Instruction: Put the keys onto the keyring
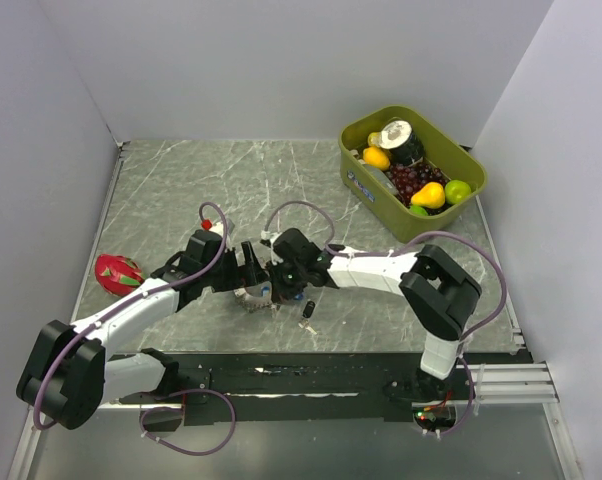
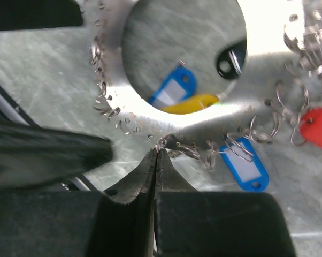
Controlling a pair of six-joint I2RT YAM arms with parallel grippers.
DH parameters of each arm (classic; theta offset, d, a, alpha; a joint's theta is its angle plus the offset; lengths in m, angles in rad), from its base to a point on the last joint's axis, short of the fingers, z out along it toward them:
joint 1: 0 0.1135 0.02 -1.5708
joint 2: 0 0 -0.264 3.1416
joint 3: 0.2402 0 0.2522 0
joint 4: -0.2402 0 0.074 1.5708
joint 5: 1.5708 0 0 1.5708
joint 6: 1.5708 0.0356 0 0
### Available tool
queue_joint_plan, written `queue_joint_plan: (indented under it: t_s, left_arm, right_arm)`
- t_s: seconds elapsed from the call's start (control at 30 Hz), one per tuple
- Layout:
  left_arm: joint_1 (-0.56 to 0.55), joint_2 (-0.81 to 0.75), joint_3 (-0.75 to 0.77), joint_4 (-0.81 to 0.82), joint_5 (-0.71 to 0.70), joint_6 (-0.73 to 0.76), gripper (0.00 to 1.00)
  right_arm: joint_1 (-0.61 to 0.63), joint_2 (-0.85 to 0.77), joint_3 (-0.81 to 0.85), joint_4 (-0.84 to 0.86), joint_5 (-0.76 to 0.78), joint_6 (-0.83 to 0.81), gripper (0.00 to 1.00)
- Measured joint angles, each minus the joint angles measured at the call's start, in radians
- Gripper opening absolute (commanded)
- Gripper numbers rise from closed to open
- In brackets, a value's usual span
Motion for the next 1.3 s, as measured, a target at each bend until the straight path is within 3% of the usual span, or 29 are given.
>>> queue_joint_plan:
  t_s: [0.43,0.5,0.53,0.63,0.73,1.03,1.3]
  left_arm:
    - [0.002,-0.011,0.0,-0.068,-0.03,0.029,0.99]
    - [0.002,-0.015,0.0,-0.076,-0.03,0.03,1.0]
    - [0.002,-0.018,0.0,-0.078,-0.031,0.031,0.99]
    - [0.003,-0.028,0.0,-0.099,-0.035,0.039,0.99]
    - [0.003,-0.034,0.0,-0.112,-0.036,0.042,0.99]
    - [0.0,-0.04,0.0,-0.076,-0.034,0.043,0.99]
    - [0.0,-0.039,0.0,-0.062,-0.036,0.036,1.0]
  right_arm:
    - [-0.008,0.147,0.223,-0.23,-0.122,-0.171,0.0]
    - [-0.009,0.153,0.225,-0.242,-0.128,-0.179,0.14]
    - [-0.009,0.153,0.225,-0.248,-0.13,-0.179,0.26]
    - [-0.011,0.153,0.225,-0.253,-0.13,-0.177,0.42]
    - [-0.018,0.144,0.222,-0.251,-0.125,-0.165,0.49]
    - [-0.051,-0.024,0.103,-0.13,-0.212,-0.099,0.5]
    - [-0.177,-0.125,-0.019,-0.019,-0.246,-0.016,0.5]
